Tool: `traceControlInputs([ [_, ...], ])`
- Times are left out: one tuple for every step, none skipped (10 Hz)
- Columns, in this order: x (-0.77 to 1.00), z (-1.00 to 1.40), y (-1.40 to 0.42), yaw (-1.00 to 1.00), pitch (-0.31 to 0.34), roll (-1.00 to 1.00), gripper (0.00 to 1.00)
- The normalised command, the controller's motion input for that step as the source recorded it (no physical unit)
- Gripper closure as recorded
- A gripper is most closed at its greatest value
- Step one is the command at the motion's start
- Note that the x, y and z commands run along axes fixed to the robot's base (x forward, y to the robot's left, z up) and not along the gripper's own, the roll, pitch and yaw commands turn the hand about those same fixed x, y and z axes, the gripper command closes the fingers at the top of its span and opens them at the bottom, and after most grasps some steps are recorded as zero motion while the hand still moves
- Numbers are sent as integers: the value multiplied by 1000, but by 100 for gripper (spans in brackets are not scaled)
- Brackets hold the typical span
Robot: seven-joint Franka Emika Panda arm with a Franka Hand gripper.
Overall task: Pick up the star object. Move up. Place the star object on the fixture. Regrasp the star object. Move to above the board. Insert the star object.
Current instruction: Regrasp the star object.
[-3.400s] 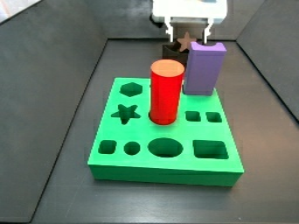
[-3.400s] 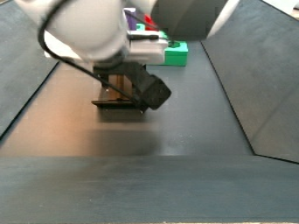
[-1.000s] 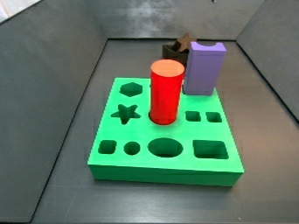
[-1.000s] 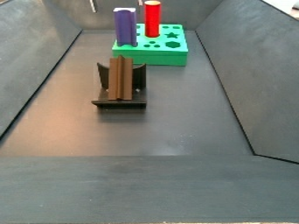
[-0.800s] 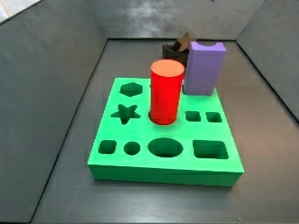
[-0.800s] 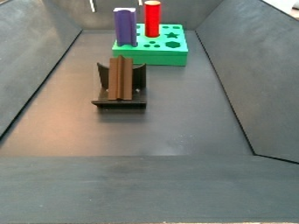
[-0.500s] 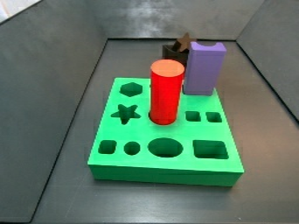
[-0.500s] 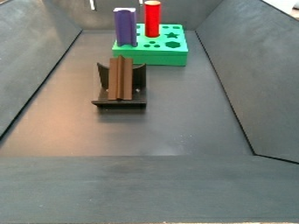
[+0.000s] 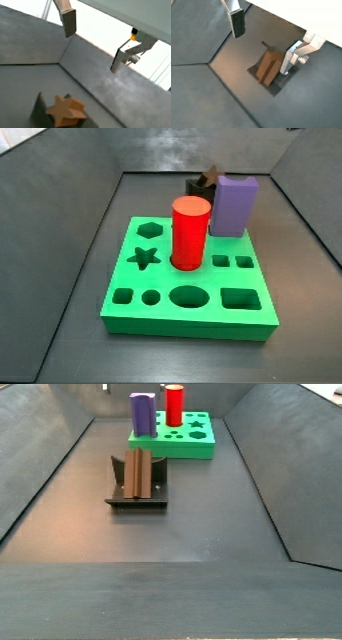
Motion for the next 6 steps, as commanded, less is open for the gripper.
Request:
traceControlInputs([
  [86,-13,-38,74,97,1000,0],
  [94,-13,-42,91,123,813,0],
  [96,-15,-41,100,122,685,0],
  [91,-16,-44,129,113,373,0],
  [83,-10,-31,146,99,232,0],
  [32,-1000,78,211,50,66,0],
])
